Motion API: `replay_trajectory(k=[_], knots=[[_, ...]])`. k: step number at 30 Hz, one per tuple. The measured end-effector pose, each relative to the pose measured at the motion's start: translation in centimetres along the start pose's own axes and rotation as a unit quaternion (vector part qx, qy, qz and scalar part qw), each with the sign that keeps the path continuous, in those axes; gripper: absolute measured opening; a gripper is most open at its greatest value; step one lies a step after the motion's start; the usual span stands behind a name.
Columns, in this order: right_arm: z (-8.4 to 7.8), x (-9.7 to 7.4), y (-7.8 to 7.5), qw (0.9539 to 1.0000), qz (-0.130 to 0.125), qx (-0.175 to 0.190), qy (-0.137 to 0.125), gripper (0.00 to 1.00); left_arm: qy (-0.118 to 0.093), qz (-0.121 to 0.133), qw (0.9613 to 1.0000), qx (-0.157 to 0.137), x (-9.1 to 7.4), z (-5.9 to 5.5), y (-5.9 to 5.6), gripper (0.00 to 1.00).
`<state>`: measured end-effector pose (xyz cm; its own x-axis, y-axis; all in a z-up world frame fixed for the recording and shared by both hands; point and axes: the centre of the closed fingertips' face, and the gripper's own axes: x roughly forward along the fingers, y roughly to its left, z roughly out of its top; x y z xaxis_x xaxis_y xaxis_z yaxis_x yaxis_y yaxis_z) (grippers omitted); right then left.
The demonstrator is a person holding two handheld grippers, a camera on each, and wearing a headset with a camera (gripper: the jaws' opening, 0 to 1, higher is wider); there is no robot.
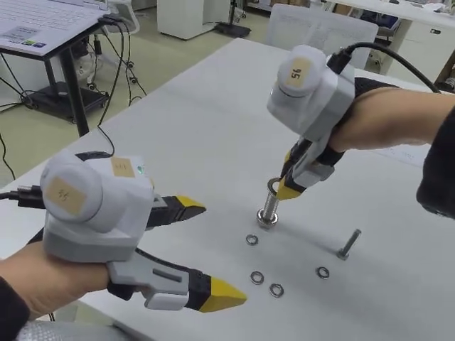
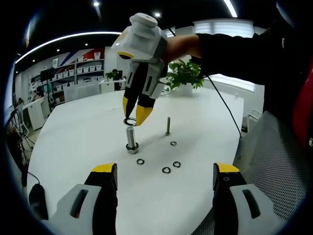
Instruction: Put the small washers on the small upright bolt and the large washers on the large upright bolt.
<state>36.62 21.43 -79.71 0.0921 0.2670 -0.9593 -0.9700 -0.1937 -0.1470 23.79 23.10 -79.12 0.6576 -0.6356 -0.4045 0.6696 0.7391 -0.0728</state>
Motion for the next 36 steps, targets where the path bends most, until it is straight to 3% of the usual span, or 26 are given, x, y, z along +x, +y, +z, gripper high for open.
replay_trajectory(k=[16,36], knots=[[-0.5,1.4,0.3,0.9996,0.024,0.004,0.016,0.23,0.005,0.005,1.0000,-0.003,-0.2,-0.4,0.1,0.79],[-0.6,2.5,0.7,0.9991,0.035,0.011,0.020,0.23,0.007,0.004,0.9999,-0.008,-0.1,-0.8,0.2,0.78]])
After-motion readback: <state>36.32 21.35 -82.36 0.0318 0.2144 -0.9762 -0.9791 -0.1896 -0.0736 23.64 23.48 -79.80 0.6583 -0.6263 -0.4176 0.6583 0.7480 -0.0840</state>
